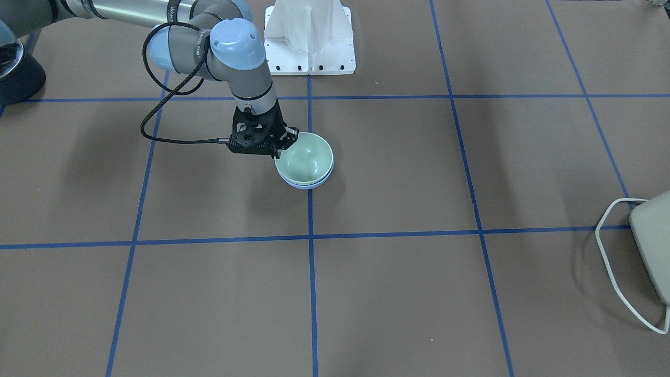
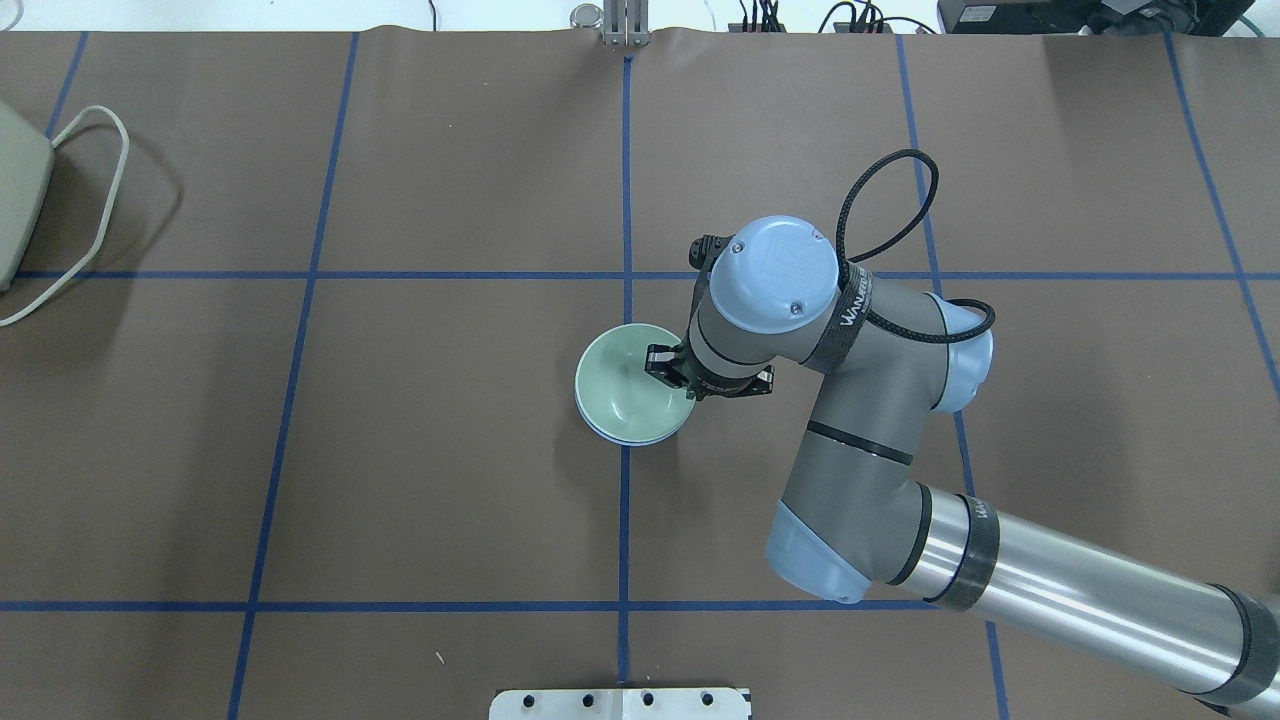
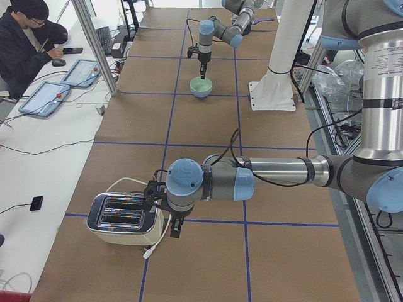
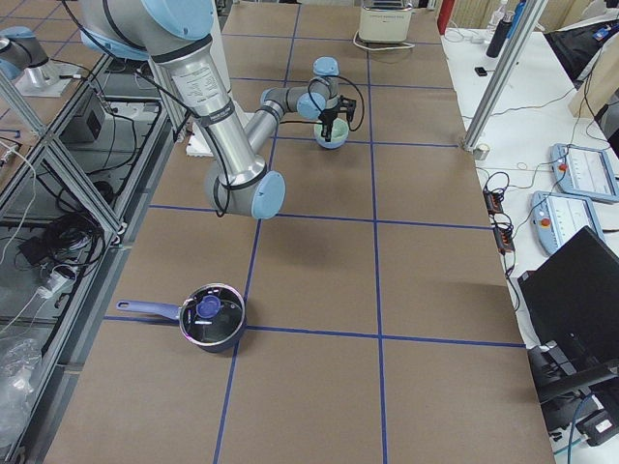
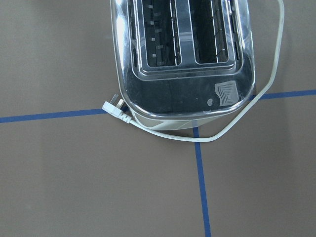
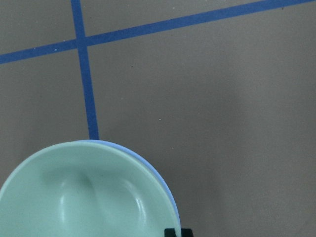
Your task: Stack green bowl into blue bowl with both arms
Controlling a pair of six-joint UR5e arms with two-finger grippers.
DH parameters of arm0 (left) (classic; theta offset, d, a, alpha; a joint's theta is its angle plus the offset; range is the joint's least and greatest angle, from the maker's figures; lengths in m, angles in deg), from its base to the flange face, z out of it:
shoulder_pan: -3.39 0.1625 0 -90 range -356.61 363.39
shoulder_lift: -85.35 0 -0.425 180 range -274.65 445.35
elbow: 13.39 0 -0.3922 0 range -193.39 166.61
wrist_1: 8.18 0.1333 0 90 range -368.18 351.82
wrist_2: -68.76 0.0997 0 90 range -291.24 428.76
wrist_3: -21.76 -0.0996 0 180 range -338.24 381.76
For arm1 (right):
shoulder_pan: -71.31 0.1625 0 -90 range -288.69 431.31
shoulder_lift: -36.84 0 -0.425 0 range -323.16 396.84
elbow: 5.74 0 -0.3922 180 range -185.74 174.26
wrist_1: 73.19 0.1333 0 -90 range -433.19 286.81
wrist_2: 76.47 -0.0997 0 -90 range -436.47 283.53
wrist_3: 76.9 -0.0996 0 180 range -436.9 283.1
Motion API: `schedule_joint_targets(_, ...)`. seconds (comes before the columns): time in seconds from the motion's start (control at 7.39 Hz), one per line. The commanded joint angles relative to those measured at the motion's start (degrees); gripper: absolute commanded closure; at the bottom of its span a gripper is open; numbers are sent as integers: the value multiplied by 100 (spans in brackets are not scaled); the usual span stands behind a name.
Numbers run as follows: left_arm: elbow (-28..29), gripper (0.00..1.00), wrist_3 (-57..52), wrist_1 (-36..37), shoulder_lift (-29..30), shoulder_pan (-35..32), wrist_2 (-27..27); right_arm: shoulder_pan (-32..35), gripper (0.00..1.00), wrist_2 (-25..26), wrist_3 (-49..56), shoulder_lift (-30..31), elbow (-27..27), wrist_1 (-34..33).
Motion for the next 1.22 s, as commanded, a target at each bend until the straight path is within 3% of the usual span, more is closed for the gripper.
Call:
schedule_joint_targets(0.0,0,2,0,0,0,5,-6,0,89,0,-9,-7,2,7)
schedule_joint_targets(0.41,0,2,0,0,0,-4,-6,0,72,0,-9,-16,2,15)
schedule_joint_targets(0.54,0,2,0,0,0,-4,3,0,60,0,-18,-7,28,155)
schedule_joint_targets(0.81,0,2,0,9,-9,5,3,70,0,174,-26,-7,-163,104)
schedule_joint_targets(1.08,9,2,-79,-174,-122,-4,11,892,0,-182,462,45,-332,-509)
